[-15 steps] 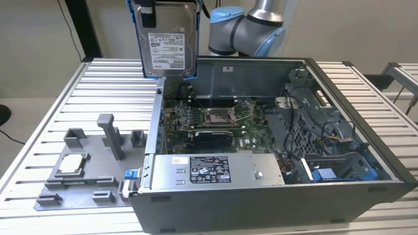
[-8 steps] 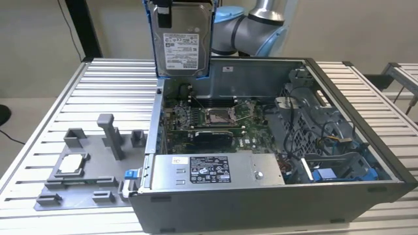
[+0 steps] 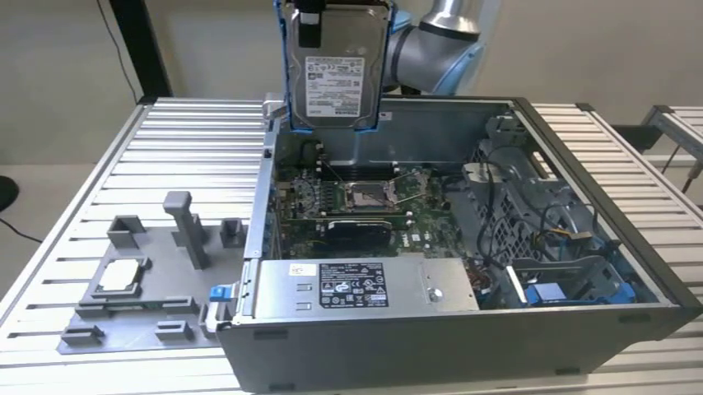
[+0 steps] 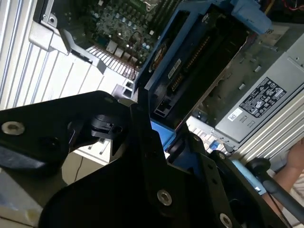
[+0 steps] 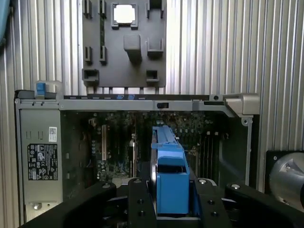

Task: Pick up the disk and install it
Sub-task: 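Pick up the disk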

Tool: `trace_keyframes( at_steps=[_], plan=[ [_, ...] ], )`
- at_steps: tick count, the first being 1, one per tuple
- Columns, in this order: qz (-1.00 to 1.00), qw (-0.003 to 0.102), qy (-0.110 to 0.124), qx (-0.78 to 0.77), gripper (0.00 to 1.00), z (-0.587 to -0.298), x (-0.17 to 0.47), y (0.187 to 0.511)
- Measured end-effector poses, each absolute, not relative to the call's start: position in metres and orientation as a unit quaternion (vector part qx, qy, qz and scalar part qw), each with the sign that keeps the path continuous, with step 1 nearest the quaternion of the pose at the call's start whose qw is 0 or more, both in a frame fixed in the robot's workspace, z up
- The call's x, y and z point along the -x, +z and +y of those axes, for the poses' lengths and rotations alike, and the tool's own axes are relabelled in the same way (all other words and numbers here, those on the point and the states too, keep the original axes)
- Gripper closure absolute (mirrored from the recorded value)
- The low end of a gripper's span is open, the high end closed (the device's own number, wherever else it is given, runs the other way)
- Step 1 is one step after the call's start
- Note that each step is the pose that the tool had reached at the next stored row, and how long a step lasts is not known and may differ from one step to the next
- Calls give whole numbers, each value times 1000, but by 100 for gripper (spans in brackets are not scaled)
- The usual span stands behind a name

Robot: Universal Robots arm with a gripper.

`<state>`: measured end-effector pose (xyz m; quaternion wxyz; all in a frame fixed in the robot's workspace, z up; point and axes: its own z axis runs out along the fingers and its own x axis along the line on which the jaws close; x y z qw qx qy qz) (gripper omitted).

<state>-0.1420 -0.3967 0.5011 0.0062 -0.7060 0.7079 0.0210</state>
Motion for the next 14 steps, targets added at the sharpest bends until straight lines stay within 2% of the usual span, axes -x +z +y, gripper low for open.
trace_keyframes(
  at_steps=[14],
  plan=[
    [708, 6, 21, 706, 100, -397, 89, 501]
  ],
)
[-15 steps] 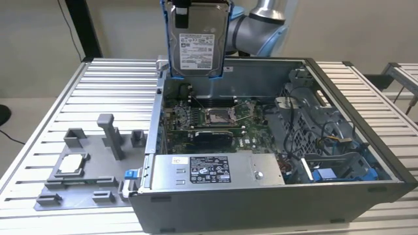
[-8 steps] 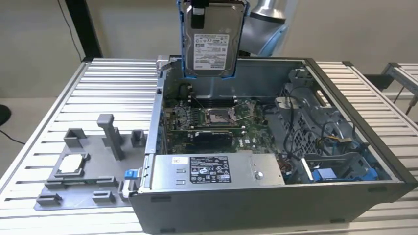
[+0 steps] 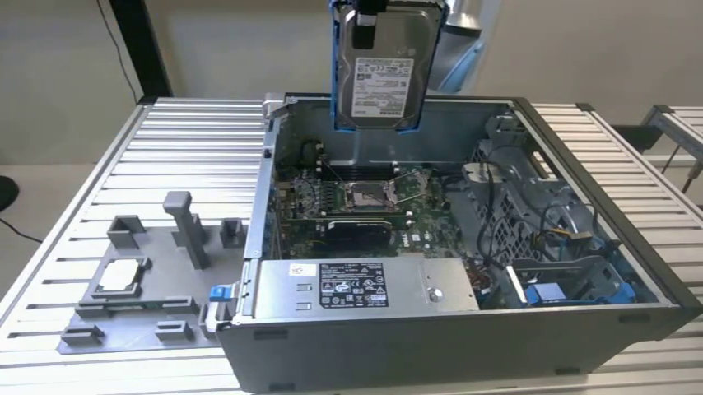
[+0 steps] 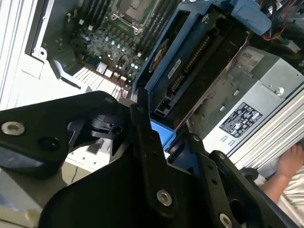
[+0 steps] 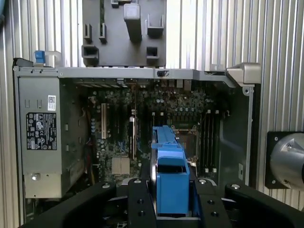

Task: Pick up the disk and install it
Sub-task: 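Pick up the disk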

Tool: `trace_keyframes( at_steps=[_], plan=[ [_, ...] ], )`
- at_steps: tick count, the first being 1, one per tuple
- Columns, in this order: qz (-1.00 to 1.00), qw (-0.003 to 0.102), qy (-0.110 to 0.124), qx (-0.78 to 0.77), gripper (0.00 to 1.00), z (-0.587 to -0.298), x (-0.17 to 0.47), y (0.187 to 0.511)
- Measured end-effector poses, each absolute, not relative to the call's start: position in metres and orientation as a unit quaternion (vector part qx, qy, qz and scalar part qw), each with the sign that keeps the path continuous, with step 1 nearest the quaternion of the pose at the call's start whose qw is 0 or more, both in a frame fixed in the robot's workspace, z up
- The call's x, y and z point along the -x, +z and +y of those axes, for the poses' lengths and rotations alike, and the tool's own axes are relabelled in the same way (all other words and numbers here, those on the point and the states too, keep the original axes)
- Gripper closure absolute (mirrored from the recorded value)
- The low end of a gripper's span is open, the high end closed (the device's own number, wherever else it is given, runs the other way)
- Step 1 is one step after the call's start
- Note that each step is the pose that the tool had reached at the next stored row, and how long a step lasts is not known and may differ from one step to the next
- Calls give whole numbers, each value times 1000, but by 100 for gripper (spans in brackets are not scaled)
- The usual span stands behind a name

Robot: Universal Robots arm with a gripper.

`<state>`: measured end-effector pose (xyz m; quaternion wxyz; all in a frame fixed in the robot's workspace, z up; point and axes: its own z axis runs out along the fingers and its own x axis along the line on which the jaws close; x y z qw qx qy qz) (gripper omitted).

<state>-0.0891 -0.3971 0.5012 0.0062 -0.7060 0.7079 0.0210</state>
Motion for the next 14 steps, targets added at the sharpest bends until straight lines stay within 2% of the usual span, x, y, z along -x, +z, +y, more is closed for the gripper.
trace_keyframes(
  at_steps=[14],
  plan=[
    [708, 6, 21, 706, 100, -398, 34, 501]
  ],
)
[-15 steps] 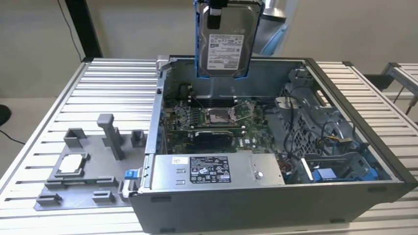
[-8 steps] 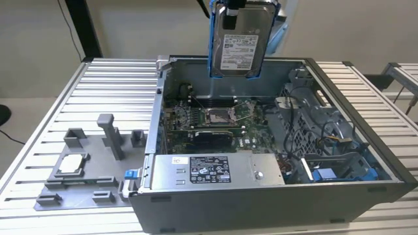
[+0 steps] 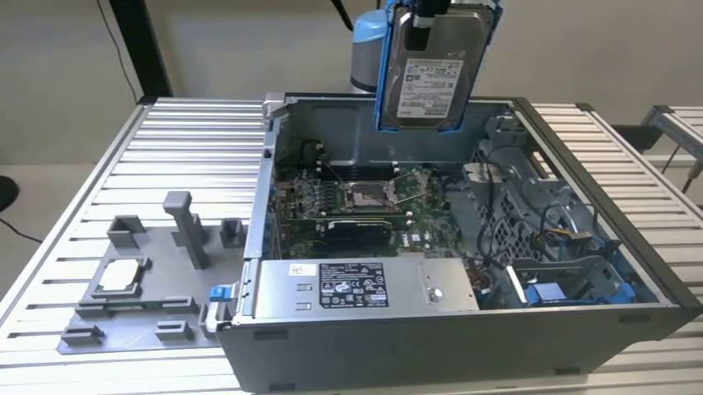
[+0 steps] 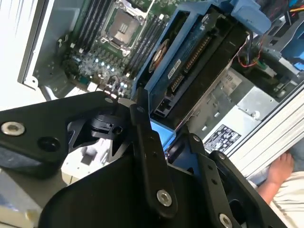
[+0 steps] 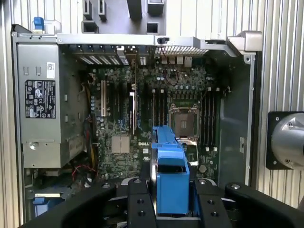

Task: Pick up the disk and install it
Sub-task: 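Pick up the disk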

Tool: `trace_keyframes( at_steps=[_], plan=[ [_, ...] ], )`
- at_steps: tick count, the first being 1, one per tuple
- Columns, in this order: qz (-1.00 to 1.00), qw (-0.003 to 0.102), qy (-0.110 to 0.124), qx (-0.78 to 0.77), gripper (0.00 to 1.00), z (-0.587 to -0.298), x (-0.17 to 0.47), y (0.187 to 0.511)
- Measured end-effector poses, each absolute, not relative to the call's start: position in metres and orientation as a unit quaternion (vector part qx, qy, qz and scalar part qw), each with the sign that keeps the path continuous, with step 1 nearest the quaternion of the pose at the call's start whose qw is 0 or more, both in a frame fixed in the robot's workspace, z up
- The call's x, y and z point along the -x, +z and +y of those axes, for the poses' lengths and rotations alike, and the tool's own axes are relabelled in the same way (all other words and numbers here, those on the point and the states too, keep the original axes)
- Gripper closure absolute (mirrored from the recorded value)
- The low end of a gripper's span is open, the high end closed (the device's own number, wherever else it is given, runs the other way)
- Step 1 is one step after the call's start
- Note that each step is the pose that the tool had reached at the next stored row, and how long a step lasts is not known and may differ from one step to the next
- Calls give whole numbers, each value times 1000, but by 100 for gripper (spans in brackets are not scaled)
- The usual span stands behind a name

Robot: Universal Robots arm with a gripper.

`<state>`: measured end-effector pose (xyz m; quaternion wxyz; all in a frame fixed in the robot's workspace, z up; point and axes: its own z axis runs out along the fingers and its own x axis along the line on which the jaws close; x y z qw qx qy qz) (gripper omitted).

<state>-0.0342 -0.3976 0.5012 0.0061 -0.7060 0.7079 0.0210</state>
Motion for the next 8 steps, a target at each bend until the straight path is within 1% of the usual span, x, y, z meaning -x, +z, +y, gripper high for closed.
trace_keyframes(
  at_steps=[8],
  plan=[
    [708, 6, 21, 706, 100, -398, 1, 501]
  ],
)
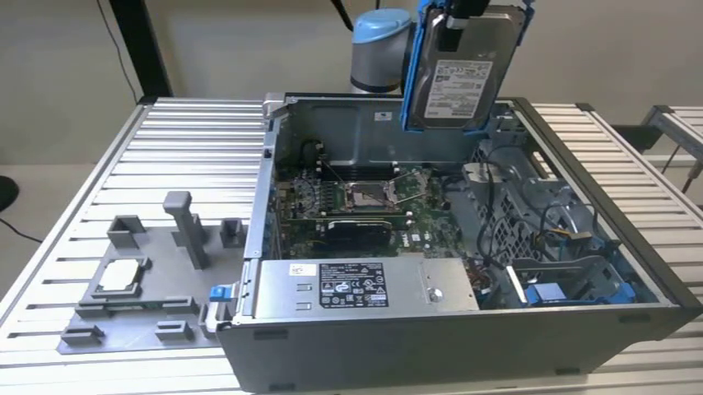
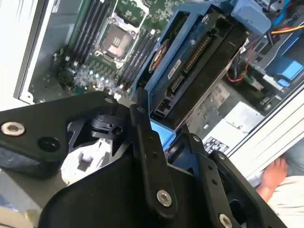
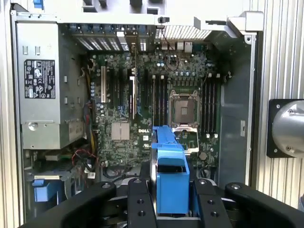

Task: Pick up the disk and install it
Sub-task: 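Pick up the disk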

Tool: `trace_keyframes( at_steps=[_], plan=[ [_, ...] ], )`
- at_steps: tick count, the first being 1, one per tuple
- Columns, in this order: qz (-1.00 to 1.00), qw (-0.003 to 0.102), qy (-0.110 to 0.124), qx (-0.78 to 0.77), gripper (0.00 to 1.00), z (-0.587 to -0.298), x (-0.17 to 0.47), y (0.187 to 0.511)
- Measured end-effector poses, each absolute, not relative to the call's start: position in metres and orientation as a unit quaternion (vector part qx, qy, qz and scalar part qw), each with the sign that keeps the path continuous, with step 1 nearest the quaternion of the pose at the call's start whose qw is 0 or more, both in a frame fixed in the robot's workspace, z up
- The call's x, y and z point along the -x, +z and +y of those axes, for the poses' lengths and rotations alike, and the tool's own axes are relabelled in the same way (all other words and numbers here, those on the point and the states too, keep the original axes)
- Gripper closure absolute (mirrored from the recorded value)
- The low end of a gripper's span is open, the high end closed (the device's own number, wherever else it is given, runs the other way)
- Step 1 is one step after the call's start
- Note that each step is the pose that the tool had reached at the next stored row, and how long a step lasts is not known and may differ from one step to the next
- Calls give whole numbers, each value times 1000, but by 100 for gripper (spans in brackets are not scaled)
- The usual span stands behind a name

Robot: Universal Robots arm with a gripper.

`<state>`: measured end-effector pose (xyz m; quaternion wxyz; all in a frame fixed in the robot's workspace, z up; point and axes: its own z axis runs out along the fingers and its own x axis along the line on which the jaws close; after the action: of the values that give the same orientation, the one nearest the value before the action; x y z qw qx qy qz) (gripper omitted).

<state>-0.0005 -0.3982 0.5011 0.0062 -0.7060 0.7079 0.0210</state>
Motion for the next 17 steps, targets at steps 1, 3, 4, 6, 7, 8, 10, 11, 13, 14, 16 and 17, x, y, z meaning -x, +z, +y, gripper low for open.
trace_keyframes(
  at_steps=[1, 3, 4, 6, 7, 8, 10, 11, 13, 14, 16, 17],
  plan=[
    [708, 6, 21, 706, 100, -398, -4, 501],
    [708, 6, 21, 706, 100, -399, -13, 501],
    [708, 6, 21, 706, 100, -399, -17, 501],
    [708, 6, 21, 706, 100, -400, -25, 501],
    [708, 6, 21, 706, 100, -400, -29, 501],
    [708, 6, 21, 706, 100, -401, -33, 501],
    [708, 6, 21, 706, 100, -402, -42, 501],
    [708, 6, 21, 706, 100, -402, -46, 501],
    [708, 6, 21, 706, 100, -403, -54, 501],
    [708, 6, 21, 706, 100, -404, -59, 501],
    [708, 6, 21, 706, 100, -404, -64, 501],
    [708, 6, 21, 706, 100, -404, -65, 501]
  ],
)
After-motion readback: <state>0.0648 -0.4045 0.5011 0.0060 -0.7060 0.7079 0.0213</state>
